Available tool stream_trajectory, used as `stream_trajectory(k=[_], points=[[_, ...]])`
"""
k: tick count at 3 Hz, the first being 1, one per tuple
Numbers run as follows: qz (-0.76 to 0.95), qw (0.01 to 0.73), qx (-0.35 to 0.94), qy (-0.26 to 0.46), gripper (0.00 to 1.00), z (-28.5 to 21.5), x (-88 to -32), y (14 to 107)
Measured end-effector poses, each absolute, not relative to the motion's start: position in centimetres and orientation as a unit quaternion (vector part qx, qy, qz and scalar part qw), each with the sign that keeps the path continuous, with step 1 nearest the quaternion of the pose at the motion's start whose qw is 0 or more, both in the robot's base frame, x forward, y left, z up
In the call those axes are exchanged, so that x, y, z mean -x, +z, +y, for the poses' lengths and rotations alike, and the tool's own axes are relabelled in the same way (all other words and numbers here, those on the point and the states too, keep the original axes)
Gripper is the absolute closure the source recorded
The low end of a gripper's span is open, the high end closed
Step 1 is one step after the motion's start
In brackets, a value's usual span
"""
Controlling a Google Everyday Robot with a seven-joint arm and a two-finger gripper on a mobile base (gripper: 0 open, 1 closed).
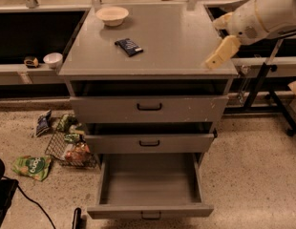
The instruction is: Place rxbar blueberry into bottom drawer
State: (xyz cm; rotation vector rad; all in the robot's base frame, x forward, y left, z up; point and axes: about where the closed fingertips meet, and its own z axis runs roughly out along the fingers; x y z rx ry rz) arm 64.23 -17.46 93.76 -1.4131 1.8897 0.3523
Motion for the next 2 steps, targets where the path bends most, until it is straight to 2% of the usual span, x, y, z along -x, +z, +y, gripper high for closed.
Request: stream_trajectory(k=[1, 2], points=[[0.71, 0.4, 0.55, 0.181, 0.0, -14.91, -69.09, 93.8], [0.71, 0.4, 0.55, 0.181, 0.0, -14.91, -69.1, 93.79]])
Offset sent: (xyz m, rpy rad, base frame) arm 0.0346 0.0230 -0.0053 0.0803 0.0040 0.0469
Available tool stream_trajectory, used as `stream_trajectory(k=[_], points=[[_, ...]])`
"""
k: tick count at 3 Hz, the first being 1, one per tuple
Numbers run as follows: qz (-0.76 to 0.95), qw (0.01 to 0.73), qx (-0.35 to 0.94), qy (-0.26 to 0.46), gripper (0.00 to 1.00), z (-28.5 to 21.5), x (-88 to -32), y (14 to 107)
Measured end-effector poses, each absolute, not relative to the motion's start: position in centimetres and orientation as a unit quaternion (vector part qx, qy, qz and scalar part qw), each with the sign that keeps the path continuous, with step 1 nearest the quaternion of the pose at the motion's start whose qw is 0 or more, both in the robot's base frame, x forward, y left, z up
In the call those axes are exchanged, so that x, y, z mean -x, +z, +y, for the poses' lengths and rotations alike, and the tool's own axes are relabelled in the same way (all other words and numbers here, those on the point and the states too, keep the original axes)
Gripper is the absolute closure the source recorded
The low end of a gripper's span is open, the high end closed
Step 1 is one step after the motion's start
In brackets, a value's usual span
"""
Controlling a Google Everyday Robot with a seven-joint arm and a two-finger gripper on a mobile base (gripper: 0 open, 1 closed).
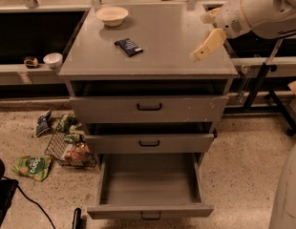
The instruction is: Place rxbar blueberry into bottom drawer
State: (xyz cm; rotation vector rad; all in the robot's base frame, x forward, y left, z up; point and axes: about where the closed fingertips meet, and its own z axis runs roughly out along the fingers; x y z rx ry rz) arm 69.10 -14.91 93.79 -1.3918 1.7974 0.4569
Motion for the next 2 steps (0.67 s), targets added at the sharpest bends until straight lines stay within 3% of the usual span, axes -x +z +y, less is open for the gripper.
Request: stream_trajectory(k=[2], points=[[0.686, 0.446, 0.535, 0.211, 0.0, -11.6, -75.7, 91.5]])
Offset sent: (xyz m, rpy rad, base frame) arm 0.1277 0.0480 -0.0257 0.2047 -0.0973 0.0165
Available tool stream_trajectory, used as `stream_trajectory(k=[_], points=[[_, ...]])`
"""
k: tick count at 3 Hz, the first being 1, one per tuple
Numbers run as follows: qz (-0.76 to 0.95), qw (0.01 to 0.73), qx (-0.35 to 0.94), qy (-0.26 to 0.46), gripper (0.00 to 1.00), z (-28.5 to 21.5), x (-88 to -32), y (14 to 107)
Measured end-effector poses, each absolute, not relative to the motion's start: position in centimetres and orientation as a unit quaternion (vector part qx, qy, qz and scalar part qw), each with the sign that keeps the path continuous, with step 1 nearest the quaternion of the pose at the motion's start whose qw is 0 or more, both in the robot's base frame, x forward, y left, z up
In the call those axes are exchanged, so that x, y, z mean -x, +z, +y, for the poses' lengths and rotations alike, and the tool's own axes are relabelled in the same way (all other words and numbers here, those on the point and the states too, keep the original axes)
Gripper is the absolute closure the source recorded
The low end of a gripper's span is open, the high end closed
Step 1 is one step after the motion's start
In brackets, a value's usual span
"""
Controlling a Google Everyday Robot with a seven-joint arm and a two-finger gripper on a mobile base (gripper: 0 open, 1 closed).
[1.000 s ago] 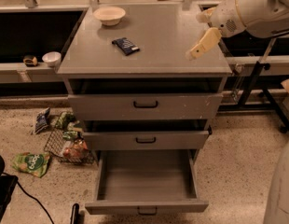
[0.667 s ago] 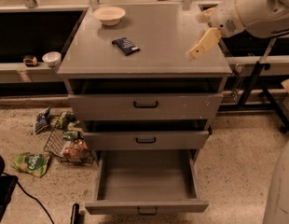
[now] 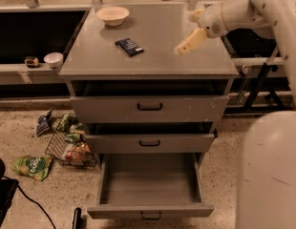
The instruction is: Place rxbar blueberry into bottom drawer
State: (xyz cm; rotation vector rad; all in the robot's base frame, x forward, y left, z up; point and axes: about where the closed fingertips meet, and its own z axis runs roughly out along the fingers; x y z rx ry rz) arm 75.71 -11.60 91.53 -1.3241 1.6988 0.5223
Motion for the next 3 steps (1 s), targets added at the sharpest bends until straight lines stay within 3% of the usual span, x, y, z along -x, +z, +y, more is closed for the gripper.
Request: stream_trajectory(k=[2, 3], points=[[0.665, 0.494, 0.498, 0.257, 0.0, -5.7, -83.7, 87.9], [0.665, 0.494, 0.498, 0.257, 0.0, -5.7, -83.7, 87.9]])
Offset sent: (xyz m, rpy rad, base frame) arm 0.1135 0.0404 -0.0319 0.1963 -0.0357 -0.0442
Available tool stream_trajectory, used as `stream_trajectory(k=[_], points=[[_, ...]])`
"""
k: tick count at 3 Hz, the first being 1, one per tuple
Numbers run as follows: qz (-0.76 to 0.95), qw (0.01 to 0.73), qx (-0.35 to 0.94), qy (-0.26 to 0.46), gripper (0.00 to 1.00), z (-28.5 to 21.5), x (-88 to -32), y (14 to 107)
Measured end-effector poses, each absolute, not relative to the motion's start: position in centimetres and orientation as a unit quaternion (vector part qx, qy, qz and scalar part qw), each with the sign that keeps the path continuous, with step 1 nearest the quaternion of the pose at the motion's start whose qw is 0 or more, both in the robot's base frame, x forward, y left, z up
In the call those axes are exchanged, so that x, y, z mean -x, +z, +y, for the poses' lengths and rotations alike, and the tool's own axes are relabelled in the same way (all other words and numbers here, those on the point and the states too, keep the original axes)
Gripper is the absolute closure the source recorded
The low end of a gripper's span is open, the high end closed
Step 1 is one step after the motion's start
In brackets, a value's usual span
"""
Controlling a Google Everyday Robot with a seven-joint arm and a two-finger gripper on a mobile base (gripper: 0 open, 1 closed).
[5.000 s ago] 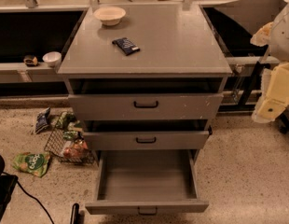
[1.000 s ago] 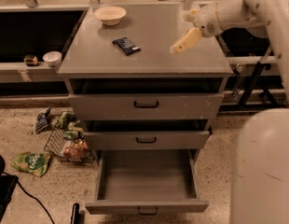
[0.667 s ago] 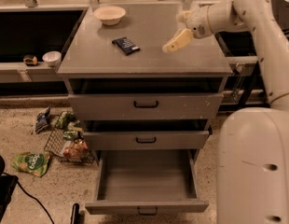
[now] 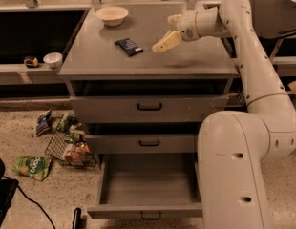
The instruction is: Place rxbar blueberry into bottom drawer
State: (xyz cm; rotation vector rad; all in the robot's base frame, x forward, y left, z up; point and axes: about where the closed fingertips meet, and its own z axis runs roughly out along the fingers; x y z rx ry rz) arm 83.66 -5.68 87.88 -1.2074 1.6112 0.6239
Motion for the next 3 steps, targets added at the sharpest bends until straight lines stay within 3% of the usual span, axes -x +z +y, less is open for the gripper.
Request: stream_trajectory(k=[3], points=[[0.65, 0.506, 0.479, 0.304, 0.0, 2.0, -85.7, 87.3]])
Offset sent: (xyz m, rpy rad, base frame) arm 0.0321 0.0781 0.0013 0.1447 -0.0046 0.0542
